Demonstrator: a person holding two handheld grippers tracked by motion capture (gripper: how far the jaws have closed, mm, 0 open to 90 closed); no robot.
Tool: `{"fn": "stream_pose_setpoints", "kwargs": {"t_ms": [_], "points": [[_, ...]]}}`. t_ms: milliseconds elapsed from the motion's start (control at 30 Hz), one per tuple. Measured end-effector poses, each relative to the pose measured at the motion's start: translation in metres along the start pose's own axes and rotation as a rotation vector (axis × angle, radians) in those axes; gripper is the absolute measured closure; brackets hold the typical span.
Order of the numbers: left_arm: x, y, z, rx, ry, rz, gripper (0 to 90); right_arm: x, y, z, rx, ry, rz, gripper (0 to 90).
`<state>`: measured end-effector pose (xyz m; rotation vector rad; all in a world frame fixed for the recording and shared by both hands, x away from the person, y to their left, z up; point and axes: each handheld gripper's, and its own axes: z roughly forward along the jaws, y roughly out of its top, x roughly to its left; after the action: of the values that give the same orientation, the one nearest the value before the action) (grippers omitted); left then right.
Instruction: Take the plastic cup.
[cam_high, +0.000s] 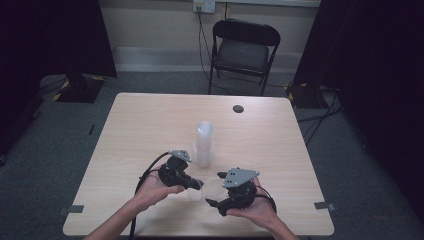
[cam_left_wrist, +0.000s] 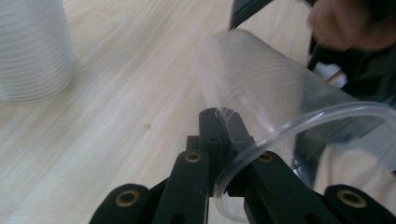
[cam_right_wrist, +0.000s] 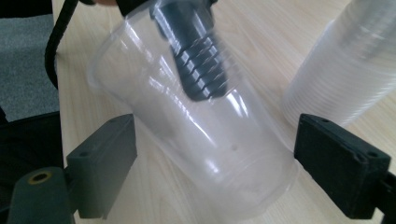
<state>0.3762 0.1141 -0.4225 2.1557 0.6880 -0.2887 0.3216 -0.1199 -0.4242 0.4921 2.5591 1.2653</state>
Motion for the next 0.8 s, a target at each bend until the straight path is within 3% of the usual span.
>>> {"fn": "stream_pose_setpoints", "kwargs": {"t_ms": [67, 100, 333, 467, 500, 633, 800], "points": [[-0.001, 0.002, -0.001, -0.005, -0.019, -0.008, 89.5, 0.002, 0.0, 0.003, 0.002, -0.011, -0.009, 12.9], [-0.003, 0.002, 0.0, 0.003, 0.008, -0.002, 89.6, 0.003, 0.0, 0.004, -0.001, -0.016, -0.008, 12.2], [-0.003, 0.006, 0.006, 0.034, 0.011, -0.026, 89.7, 0.003, -0.002, 0.01, 0.033, -0.04, -0.022, 12.9], [-0.004, 0.01, 0.013, 0.058, 0.014, -0.036, 89.6, 0.004, -0.001, 0.013, 0.048, -0.023, -0.038, 15.1], [-0.004, 0.011, 0.015, 0.056, -0.009, -0.041, 89.6, 0.005, -0.001, 0.014, 0.047, -0.028, -0.049, 16.0], [-0.007, 0.015, 0.024, 0.067, -0.026, -0.046, 89.5, 0.007, 0.001, 0.018, 0.06, -0.017, -0.071, 16.4], [-0.008, 0.017, 0.033, 0.096, -0.001, -0.04, 89.2, 0.009, 0.001, 0.019, 0.063, -0.019, -0.083, 18.9]]}}
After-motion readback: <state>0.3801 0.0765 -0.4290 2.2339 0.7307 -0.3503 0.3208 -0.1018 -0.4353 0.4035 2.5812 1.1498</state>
